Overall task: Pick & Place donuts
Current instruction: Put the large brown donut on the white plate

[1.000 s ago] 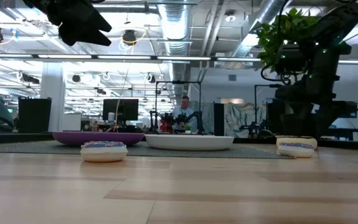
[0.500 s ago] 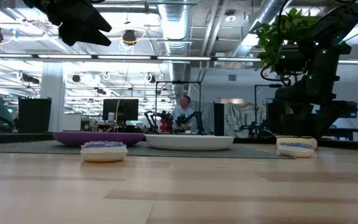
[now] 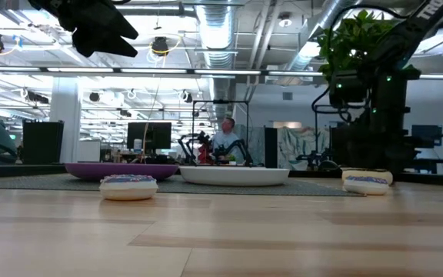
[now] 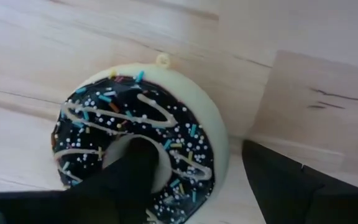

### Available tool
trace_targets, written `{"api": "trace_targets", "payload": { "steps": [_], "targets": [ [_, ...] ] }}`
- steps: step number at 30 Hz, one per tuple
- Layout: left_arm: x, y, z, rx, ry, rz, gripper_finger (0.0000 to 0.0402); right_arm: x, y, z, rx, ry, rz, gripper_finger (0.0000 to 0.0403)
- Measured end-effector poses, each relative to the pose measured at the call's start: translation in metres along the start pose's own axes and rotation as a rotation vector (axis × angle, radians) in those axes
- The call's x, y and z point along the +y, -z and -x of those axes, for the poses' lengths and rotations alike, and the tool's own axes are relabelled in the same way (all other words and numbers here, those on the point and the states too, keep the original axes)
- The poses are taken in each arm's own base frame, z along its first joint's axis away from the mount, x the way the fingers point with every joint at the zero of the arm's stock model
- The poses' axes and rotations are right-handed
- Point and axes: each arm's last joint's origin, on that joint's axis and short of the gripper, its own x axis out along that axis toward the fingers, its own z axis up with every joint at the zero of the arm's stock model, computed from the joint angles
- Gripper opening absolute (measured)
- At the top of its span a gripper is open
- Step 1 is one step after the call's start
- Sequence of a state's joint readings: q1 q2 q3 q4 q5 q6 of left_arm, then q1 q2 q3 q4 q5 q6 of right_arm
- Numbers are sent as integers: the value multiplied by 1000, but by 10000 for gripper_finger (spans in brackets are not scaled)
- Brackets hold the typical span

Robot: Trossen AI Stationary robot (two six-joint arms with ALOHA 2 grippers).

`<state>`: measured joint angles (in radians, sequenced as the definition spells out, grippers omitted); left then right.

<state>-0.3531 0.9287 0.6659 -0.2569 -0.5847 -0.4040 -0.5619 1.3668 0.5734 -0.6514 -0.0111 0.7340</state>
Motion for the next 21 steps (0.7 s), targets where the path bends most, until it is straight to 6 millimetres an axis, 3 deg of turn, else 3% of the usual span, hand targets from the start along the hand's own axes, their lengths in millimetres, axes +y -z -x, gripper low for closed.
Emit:
{"api": "trace_targets", "payload": {
  "steps": [4,13,21],
  "targets": [
    [0,0,0,1,2,1,251,4,1,-6,19,37,15,193],
    [0,0,0,2,6,4,251,15,-7,1,16,7,31,62],
    [-1,0,0,10,25,4,251,22,-13,12,18,-21,34,38]
  ]
}}
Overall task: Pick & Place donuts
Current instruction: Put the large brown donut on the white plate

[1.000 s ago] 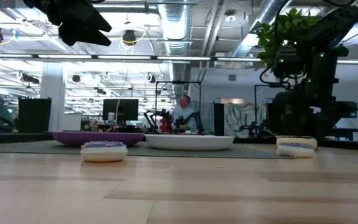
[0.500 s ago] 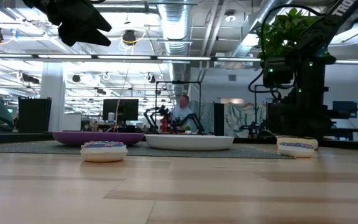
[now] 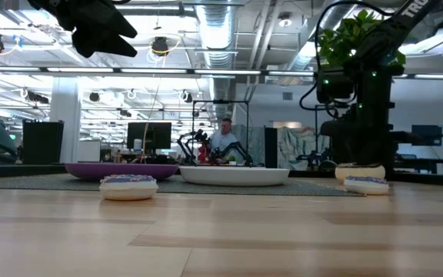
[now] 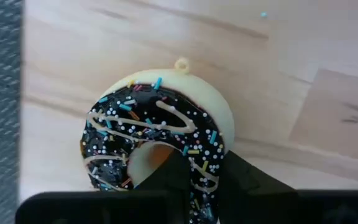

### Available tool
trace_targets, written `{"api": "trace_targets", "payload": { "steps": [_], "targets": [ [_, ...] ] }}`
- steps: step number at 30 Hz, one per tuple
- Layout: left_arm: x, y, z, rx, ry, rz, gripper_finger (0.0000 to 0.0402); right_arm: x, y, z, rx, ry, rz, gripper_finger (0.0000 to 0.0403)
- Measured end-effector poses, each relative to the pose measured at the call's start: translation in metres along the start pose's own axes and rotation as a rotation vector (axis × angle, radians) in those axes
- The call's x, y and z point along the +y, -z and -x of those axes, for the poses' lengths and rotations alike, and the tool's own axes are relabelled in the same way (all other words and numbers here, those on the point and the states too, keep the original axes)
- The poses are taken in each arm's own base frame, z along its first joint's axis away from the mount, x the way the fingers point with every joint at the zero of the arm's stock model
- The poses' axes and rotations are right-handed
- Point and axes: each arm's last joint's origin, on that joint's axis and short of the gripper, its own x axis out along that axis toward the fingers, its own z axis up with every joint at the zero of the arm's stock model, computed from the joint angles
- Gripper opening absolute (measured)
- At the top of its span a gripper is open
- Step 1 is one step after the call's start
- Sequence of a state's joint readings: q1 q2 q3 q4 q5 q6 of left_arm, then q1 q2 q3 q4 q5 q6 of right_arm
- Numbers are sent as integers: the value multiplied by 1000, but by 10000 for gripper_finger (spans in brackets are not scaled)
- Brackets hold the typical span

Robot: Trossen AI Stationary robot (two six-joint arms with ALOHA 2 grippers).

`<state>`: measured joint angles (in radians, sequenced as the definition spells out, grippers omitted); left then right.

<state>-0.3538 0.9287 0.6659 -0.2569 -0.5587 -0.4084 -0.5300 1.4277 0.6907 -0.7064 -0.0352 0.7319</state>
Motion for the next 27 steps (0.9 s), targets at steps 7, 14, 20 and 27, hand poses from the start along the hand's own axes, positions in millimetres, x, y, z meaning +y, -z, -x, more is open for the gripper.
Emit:
{"api": "trace_targets", "payload": {
  "steps": [7,14,20,27],
  "targets": [
    [0,0,0,0,1,-1,251,25,-10,27,-36,-72,53,38],
    [0,0,0,0,2,-3,251,58,-21,63,-123,-171,115,32],
    [0,0,0,4,12,-29,251,97,-31,81,-142,-218,191,31],
    [-1,-1,7,-24,-6,-70,251,153,-43,81,-127,-222,310,31]
  ]
}}
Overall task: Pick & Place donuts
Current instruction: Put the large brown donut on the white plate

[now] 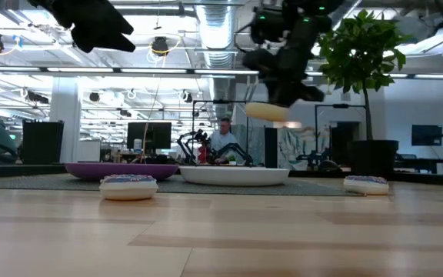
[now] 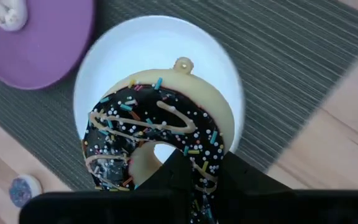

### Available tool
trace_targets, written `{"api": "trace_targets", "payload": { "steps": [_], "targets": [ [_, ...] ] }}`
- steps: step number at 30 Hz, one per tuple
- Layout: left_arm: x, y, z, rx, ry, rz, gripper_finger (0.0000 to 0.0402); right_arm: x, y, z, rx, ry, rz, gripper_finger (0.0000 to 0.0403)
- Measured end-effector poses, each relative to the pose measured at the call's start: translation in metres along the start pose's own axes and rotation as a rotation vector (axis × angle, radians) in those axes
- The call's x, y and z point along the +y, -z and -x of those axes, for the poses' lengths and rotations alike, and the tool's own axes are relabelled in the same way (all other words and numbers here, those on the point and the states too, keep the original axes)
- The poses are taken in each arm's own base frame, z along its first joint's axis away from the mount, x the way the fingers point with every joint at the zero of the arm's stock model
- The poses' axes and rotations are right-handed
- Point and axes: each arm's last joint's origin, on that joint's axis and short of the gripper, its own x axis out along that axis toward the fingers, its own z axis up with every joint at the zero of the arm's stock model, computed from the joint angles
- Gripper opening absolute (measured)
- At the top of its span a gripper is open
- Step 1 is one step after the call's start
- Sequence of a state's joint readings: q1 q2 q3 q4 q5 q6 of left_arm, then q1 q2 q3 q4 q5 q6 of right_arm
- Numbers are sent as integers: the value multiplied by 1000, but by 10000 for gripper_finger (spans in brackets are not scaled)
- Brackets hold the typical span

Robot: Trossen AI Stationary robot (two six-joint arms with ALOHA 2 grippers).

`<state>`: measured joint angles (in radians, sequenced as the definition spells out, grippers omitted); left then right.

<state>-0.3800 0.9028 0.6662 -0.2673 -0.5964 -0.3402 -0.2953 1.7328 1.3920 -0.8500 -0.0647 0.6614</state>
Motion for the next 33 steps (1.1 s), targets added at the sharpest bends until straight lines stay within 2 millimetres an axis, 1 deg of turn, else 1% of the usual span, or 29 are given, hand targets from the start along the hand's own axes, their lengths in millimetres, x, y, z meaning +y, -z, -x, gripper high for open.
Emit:
{"api": "trace_targets", "payload": {
  "steps": [7,10,15,23,27,30,33],
  "targets": [
    [6,-2,26,-45,20,-35,251,32,-17,-25,26,-20,56,31],
    [14,-3,36,-58,21,-26,251,42,-19,-37,50,-17,69,31],
    [22,-4,48,-69,57,-41,251,51,-18,-61,102,-6,74,31],
    [29,-3,55,-66,69,-46,251,62,-22,-102,158,8,62,32],
    [29,-2,55,-65,69,-47,251,68,-23,-117,170,10,58,32],
    [29,-1,55,-53,74,-51,251,73,-21,-122,185,19,63,35],
    [29,0,55,-38,78,-47,251,76,-22,-121,173,8,66,47]
  ]
}}
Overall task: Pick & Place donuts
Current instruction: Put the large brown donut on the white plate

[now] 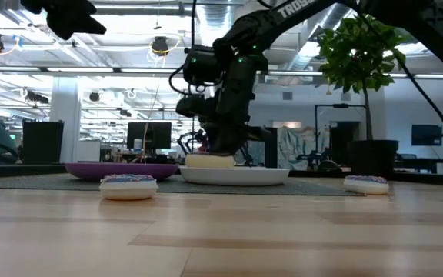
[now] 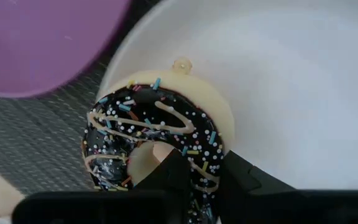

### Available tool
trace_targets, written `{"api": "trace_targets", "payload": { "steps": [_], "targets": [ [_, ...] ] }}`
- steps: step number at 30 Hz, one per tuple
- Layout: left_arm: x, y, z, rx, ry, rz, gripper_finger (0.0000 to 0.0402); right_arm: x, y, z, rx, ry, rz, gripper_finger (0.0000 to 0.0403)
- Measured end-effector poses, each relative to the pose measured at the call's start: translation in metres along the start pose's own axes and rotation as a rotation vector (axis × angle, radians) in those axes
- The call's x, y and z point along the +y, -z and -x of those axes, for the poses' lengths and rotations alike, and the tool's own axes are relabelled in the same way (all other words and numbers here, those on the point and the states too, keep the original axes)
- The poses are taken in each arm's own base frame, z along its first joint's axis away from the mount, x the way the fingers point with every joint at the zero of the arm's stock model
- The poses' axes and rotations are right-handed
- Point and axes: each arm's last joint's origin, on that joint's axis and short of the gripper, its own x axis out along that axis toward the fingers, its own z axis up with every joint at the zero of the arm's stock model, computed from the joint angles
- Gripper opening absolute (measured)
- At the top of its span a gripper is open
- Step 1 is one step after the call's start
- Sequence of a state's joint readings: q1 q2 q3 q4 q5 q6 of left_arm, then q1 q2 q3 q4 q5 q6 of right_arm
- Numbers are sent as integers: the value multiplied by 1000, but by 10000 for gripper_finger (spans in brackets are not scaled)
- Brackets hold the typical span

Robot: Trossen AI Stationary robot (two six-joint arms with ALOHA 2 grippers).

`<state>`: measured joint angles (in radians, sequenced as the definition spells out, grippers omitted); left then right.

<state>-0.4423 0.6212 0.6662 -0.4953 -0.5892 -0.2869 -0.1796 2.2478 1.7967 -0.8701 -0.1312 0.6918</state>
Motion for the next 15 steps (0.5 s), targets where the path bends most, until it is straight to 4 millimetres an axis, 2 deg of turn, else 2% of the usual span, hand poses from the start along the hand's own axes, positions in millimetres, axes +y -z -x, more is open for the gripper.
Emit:
{"api": "trace_targets", "payload": {
  "steps": [15],
  "targets": [
    [0,1,0,10,2,-1,251,-2,-1,1,-14,24,-12,119]
  ]
}}
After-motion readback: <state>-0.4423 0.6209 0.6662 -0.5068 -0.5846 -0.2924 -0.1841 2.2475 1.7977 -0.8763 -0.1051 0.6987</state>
